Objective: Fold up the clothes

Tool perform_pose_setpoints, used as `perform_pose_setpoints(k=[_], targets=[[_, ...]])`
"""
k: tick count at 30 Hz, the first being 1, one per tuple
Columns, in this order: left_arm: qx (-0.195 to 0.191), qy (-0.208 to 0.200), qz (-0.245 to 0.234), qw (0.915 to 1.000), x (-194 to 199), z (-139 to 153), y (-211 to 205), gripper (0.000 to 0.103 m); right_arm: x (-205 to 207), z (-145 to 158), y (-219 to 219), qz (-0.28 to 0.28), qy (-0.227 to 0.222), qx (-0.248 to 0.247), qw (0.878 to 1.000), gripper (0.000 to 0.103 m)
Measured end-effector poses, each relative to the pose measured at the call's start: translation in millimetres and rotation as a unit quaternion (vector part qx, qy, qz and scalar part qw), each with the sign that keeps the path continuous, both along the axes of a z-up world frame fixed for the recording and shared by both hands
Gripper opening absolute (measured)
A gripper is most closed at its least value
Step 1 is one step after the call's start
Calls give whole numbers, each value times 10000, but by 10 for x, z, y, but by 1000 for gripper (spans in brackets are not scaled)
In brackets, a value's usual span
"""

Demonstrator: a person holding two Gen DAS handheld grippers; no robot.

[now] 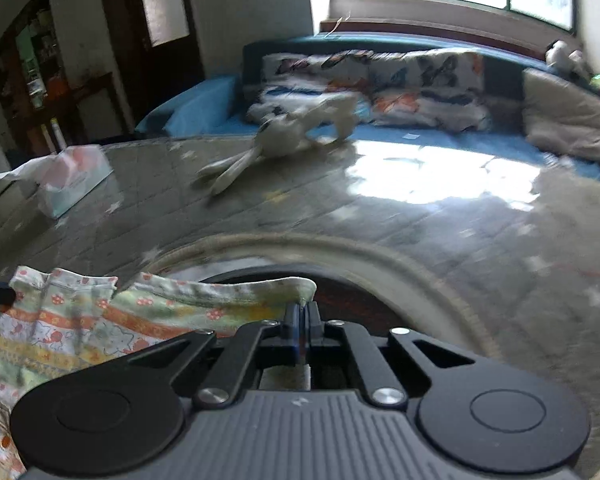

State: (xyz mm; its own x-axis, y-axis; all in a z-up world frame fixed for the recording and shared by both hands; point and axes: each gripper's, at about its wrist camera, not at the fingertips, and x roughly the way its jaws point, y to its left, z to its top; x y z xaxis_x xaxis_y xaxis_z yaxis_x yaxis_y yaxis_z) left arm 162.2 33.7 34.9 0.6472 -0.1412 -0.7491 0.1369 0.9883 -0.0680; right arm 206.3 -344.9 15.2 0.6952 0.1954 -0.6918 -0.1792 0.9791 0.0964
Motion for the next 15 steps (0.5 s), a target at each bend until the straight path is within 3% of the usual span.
perform_pose_setpoints(k=[10,15], targets=[[-23,-492,-439,9978,610,127,-676,2,-8,106,-539,-815,-262,-538,9949,2],[-126,-354,-203,9991,900,2,-851,4,105,-42,-739,-1081,-64,-638,9921,6]])
